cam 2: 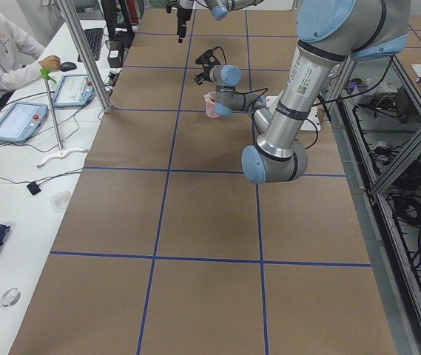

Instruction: Collect pens into pen holder

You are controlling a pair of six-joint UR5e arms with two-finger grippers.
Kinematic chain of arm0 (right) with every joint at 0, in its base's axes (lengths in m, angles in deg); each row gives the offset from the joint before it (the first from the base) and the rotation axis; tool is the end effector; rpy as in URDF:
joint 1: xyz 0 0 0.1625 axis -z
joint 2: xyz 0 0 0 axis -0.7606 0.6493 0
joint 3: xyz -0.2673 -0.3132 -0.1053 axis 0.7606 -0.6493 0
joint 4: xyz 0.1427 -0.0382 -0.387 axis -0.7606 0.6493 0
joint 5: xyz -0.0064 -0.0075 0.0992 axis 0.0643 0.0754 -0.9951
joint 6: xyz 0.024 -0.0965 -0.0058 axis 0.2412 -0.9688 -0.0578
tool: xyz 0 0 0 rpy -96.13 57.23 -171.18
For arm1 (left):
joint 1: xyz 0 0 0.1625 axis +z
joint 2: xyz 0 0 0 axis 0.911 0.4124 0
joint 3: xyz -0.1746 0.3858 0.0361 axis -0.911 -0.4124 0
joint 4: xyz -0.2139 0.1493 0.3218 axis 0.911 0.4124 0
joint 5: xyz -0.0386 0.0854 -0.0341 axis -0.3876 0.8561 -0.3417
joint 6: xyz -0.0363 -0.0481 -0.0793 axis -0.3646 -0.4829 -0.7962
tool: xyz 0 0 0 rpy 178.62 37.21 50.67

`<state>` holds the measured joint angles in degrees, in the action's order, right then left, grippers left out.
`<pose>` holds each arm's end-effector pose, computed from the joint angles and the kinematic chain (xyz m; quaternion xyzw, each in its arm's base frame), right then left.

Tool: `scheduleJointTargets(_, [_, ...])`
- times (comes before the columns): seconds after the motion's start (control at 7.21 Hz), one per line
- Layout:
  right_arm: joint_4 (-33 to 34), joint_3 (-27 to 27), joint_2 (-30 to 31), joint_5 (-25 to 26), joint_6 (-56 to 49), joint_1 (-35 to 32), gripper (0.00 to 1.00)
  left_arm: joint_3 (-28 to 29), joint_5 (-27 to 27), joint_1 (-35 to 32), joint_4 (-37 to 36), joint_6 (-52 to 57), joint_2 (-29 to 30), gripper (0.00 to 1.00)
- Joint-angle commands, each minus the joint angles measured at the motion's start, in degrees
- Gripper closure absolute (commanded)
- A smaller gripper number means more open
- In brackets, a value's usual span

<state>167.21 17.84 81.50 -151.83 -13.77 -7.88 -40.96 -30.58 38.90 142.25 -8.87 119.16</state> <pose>-0.2573 -0.5683 0.3187 0.1788 -0.3869 -0.0360 0.9039 0.5051 -0.4066 0.1696 0.4825 0.6119 0.1085 0.6173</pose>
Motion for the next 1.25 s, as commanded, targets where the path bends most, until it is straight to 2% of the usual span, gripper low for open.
scheduleJointTargets(0.0, [0.00,-0.08,0.17,-0.47,-0.75,-0.09,0.00,-0.36,2.15,0.11,0.18,-3.00,-0.71,0.00])
scheduleJointTargets(0.28, [0.09,-0.16,1.66,-1.95,-1.62,-2.01,0.00,-1.94,1.13,-2.15,-4.62,-3.30,-3.42,0.00])
scheduleJointTargets(0.55, [0.18,-0.17,5.60,-4.67,-8.97,-6.39,0.00,-15.41,-14.09,-11.08,-24.33,-2.86,-13.41,0.00])
scheduleJointTargets(0.69, [0.26,-0.17,7.97,-6.43,-13.19,-9.29,0.00,-20.44,-22.70,-17.66,-34.09,-2.68,-17.20,0.00])
scheduleJointTargets(0.83, [0.87,-0.34,9.91,-7.84,-17.93,-12.45,0.00,-22.67,-30.01,-22.77,-40.10,2.89,-20.20,0.00])
scheduleJointTargets(0.97, [1.05,-0.78,12.37,-8.46,-23.29,-15.52,0.00,-23.21,-33.65,-27.52,-42.34,11.13,-25.45,0.00])
scheduleJointTargets(1.11, [2.10,-1.91,14.91,-12.04,-24.30,-18.69,0.00,-22.35,-35.86,-32.18,-44.97,22.00,-29.59,0.00])
